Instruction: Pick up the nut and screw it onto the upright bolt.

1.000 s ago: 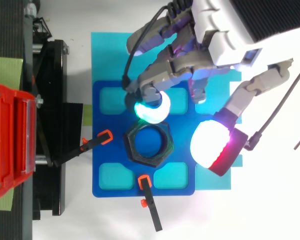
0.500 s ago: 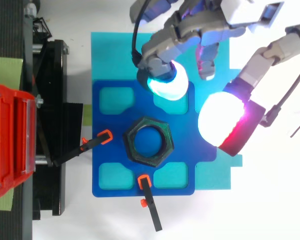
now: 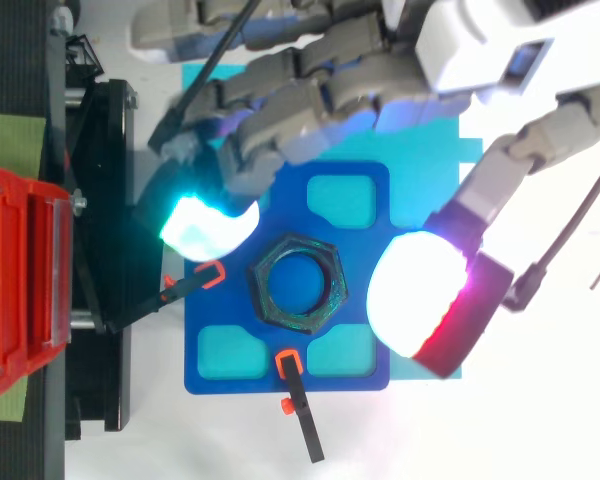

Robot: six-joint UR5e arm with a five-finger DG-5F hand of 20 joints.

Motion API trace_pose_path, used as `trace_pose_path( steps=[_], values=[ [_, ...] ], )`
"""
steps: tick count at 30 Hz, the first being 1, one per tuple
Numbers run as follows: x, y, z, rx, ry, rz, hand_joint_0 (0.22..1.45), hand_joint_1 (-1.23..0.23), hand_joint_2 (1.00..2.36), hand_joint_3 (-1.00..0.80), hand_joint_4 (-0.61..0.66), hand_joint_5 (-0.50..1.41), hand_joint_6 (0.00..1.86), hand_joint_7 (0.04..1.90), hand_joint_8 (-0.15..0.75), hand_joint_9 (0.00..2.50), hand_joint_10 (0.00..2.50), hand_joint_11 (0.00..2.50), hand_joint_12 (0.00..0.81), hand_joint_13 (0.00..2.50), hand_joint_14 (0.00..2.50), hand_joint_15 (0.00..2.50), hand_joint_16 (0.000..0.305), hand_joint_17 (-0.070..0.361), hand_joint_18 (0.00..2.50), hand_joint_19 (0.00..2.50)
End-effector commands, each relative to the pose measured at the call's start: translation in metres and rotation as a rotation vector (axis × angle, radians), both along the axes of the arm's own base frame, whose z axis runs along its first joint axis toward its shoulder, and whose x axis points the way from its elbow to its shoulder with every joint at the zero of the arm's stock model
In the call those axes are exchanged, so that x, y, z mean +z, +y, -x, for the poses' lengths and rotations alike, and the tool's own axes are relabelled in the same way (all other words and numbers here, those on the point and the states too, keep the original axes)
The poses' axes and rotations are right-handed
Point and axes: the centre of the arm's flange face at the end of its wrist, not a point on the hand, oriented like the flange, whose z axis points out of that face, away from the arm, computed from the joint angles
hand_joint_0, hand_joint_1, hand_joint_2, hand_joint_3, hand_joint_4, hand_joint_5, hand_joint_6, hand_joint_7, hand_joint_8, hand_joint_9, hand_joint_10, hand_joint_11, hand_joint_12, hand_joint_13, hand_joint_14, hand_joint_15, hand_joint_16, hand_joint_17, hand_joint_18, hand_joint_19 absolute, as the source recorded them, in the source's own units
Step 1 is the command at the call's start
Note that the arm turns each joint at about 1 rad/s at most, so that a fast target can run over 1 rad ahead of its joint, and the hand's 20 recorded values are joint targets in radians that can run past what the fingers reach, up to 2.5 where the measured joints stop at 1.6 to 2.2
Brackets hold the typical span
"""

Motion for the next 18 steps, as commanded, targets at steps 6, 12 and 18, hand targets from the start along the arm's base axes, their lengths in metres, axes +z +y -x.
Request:
trace_pose_path(
  steps=[6,12,18],
  values=[
    [-0.030,0.034,-0.001,-0.007,0.034,-0.012,0.42,-0.04,1.00,-0.50,0.00,-0.26,0.50,0.52,0.133,0.00,0.00,0.00,0.310,0.00,0.00,0.00,0.047,0.106,0.00,0.00],
    [-0.031,0.042,-0.002,-0.002,0.034,-0.014,0.42,-0.01,1.00,-0.50,0.00,-0.26,0.50,0.52,0.131,0.00,0.00,0.00,0.308,0.00,0.00,0.00,0.048,0.108,0.00,0.00],
    [-0.033,0.043,-0.002,-0.009,0.035,-0.014,0.42,-0.01,1.00,-0.50,0.04,-0.24,0.50,0.54,0.141,0.00,0.00,0.00,0.312,0.00,0.00,0.00,0.048,0.108,0.00,0.00]
  ],
)
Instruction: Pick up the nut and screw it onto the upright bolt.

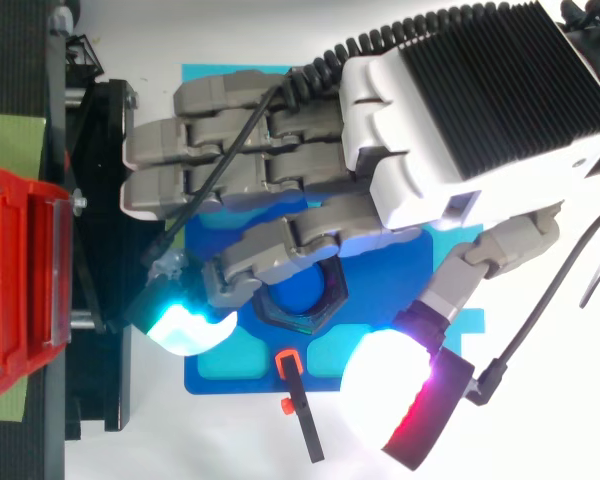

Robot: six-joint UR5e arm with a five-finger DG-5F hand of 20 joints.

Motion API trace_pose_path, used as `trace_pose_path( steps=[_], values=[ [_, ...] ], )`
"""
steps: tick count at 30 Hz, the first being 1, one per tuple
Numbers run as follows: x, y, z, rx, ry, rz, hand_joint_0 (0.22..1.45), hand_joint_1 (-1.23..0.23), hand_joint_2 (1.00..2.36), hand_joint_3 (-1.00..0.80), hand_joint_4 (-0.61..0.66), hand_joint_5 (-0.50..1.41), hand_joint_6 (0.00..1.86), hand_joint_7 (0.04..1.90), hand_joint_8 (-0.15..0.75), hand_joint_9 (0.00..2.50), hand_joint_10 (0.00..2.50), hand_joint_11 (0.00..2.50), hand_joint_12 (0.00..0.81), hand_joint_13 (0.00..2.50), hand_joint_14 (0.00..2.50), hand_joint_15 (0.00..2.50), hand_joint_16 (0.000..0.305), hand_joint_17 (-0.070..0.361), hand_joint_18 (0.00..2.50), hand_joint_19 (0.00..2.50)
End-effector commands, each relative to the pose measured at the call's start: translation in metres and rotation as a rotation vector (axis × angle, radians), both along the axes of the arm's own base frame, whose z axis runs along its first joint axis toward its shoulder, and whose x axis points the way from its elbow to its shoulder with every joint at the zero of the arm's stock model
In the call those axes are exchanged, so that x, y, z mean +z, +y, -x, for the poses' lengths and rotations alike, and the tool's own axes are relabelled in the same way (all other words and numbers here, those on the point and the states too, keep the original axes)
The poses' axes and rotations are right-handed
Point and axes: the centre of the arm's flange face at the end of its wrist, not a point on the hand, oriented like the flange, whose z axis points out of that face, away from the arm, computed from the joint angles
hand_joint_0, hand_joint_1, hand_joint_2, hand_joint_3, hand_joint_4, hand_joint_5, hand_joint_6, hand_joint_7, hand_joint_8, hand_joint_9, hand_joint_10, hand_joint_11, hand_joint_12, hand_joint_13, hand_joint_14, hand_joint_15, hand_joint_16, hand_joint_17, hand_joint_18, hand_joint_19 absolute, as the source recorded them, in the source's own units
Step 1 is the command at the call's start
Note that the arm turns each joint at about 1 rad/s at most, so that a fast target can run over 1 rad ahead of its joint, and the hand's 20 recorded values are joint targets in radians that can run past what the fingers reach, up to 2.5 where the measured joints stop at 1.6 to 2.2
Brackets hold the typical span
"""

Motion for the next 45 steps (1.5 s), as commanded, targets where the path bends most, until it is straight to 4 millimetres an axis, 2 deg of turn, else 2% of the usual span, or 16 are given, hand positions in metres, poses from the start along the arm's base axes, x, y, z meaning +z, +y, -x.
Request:
trace_pose_path(
  steps=[1,6,37,42,45],
  values=[
    [-0.007,0.002,0.002,-0.002,0.008,0.001,0.42,-0.02,1.00,-0.50,0.04,-0.24,0.50,0.54,0.141,0.00,0.00,0.00,0.312,0.00,0.00,0.00,0.047,0.106,0.00,0.00],
    [-0.029,0.002,0.007,-0.008,-0.002,-0.006,0.43,-0.02,1.00,-0.50,0.05,-0.24,0.50,0.55,0.145,0.00,0.00,0.00,0.311,0.00,0.00,0.00,0.046,0.104,0.00,0.00],
    [-0.032,0.004,0.007,-0.005,0.002,-0.016,0.44,-0.03,1.00,-0.50,0.07,-0.22,0.50,0.63,0.170,0.00,0.00,0.00,0.319,0.00,0.00,0.00,0.045,0.101,0.00,0.00],
    [-0.053,0.006,0.002,-0.002,0.014,-0.020,0.44,-0.03,1.00,-0.50,0.08,-0.22,0.50,0.63,0.172,0.00,0.00,0.00,0.318,0.00,0.00,0.00,0.045,0.101,0.00,0.00],
    [-0.052,0.006,0.001,-0.001,0.004,-0.026,0.44,-0.04,1.00,-0.50,0.08,-0.22,0.50,0.63,0.173,0.01,0.00,0.00,0.321,0.00,0.00,0.00,0.045,0.101,0.00,0.00]
  ],
)
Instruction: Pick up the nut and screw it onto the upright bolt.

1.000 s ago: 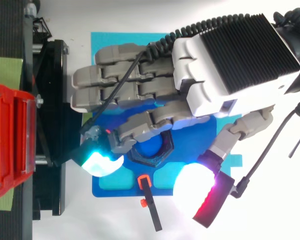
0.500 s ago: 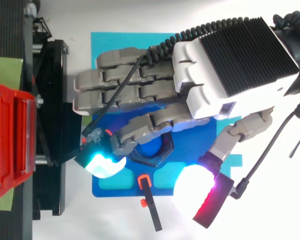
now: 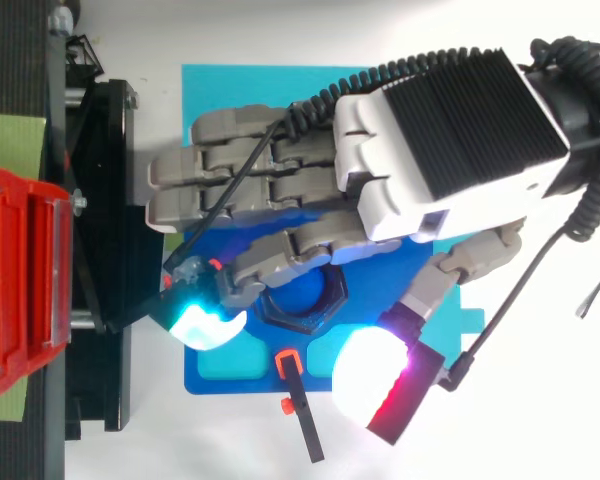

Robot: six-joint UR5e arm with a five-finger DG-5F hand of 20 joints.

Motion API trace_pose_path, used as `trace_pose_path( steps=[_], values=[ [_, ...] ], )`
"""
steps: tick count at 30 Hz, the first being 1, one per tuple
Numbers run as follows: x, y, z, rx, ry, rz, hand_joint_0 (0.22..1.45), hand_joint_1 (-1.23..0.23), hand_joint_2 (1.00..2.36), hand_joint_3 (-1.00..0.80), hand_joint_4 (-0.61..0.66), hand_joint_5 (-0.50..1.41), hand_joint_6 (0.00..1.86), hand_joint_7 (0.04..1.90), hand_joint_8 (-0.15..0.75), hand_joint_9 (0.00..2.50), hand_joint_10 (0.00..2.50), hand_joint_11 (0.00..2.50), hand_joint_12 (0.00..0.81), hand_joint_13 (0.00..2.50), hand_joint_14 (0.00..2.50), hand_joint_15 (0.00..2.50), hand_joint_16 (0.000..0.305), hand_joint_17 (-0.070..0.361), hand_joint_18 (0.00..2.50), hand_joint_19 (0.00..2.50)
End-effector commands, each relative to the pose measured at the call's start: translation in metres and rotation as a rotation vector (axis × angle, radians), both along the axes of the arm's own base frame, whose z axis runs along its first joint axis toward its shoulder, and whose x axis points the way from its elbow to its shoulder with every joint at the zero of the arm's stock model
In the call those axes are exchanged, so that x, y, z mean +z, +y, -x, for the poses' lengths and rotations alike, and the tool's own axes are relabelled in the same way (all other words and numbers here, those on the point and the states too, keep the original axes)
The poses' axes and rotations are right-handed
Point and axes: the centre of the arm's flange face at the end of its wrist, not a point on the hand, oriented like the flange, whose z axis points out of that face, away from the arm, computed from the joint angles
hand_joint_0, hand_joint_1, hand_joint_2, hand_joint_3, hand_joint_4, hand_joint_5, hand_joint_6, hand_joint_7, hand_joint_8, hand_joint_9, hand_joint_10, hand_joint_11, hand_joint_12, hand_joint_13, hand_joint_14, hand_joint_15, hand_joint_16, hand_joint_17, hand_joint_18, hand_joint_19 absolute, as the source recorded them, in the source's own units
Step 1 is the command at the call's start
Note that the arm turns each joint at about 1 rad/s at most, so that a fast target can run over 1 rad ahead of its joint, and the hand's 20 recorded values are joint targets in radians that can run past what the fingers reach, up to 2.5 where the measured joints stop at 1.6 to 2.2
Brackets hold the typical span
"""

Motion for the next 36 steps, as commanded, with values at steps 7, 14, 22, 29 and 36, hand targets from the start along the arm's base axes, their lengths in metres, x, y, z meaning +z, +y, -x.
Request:
trace_pose_path(
  steps=[7,14,22,29,36],
  values=[
    [-0.004,0.000,-0.002,0.003,-0.001,-0.006,0.44,-0.06,1.00,-0.50,0.09,-0.22,0.50,0.65,0.183,0.04,0.00,0.00,0.321,0.00,0.00,0.00,0.044,0.100,0.00,0.00],
    [-0.004,0.001,-0.002,0.006,-0.004,-0.004,0.44,-0.06,1.00,-0.50,0.15,-0.18,0.50,0.83,0.205,0.14,0.00,0.00,0.315,0.00,0.00,0.00,0.043,0.098,0.00,0.00],
    [-0.005,-0.005,0.000,0.003,0.002,0.000,0.46,-0.12,1.00,-0.50,0.21,-0.11,0.50,1.07,0.227,0.36,0.00,0.00,0.299,0.00,0.00,0.00,0.036,0.081,0.00,0.00],
    [-0.004,-0.010,0.001,0.005,-0.006,0.003,0.47,-0.17,1.00,-0.50,0.20,-0.08,0.50,1.16,0.244,0.56,0.00,0.00,0.286,0.14,0.00,0.00,0.032,0.071,0.00,0.00],
    [0.000,-0.020,0.000,0.010,-0.043,0.008,0.47,-0.18,1.00,-0.50,0.20,-0.07,0.50,1.17,0.250,0.60,0.00,0.00,0.288,0.18,0.00,0.00,0.032,0.071,0.00,0.00]
  ],
)
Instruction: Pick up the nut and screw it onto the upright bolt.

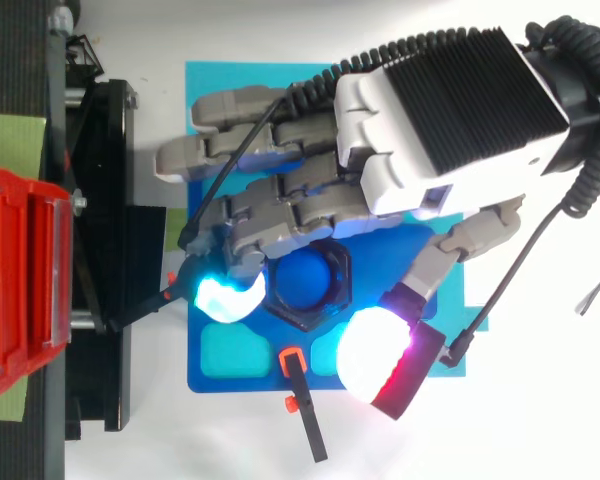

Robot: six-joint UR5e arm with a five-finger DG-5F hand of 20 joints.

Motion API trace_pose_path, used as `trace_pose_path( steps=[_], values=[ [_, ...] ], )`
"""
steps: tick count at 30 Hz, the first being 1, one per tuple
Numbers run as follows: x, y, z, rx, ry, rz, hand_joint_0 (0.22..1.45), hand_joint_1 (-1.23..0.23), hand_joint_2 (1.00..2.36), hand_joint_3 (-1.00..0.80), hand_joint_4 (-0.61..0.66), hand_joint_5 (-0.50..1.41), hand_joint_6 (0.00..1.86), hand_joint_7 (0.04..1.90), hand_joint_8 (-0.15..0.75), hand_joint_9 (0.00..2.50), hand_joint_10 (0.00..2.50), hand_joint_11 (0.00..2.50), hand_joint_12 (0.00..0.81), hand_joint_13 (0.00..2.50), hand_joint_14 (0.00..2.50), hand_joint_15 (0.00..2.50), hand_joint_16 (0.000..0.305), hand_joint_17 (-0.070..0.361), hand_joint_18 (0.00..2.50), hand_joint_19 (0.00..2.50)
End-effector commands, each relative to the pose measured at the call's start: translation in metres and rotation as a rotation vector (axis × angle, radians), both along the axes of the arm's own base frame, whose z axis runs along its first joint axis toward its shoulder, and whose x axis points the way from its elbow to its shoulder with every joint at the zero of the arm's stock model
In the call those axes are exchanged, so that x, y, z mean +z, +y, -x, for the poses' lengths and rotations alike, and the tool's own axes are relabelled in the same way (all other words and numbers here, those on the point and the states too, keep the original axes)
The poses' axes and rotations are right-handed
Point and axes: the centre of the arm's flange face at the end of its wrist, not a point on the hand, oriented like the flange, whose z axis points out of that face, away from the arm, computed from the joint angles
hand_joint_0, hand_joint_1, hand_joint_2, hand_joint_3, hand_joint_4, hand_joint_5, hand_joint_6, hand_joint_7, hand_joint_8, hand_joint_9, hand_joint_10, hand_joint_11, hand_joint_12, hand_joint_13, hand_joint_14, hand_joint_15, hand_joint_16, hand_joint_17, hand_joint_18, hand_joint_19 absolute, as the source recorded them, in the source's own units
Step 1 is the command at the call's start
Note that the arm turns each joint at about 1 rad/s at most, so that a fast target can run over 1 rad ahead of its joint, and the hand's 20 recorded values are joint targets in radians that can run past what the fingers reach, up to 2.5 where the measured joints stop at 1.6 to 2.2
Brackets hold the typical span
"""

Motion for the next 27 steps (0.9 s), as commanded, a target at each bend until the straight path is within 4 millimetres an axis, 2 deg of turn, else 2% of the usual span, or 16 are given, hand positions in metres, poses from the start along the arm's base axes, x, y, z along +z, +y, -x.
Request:
trace_pose_path(
  steps=[1,12,21,27],
  values=[
    [0.003,-0.004,0.000,0.001,-0.014,0.002,0.47,-0.18,1.00,-0.50,0.20,-0.07,0.50,1.18,0.251,0.60,0.00,0.00,0.287,0.18,0.00,0.00,0.032,0.071,0.00,0.00],
    [0.002,-0.008,0.001,-0.001,-0.014,0.007,0.47,-0.18,1.00,-0.50,0.22,-0.04,0.50,1.23,0.256,0.71,0.00,0.00,0.280,0.26,0.00,0.00,0.030,0.067,0.00,0.00],
    [0.001,-0.012,0.002,-0.003,-0.015,0.009,0.47,-0.19,1.00,-0.50,0.15,0.00,0.50,1.32,0.257,0.84,0.00,0.00,0.270,0.35,0.00,0.00,0.027,0.060,0.00,0.00],
    [0.002,-0.016,0.003,0.002,-0.018,0.016,0.48,-0.22,1.00,-0.50,0.14,0.04,0.50,1.34,0.237,1.07,0.00,0.00,0.249,0.52,0.00,0.00,0.022,0.050,0.06,0.00]
  ],
)
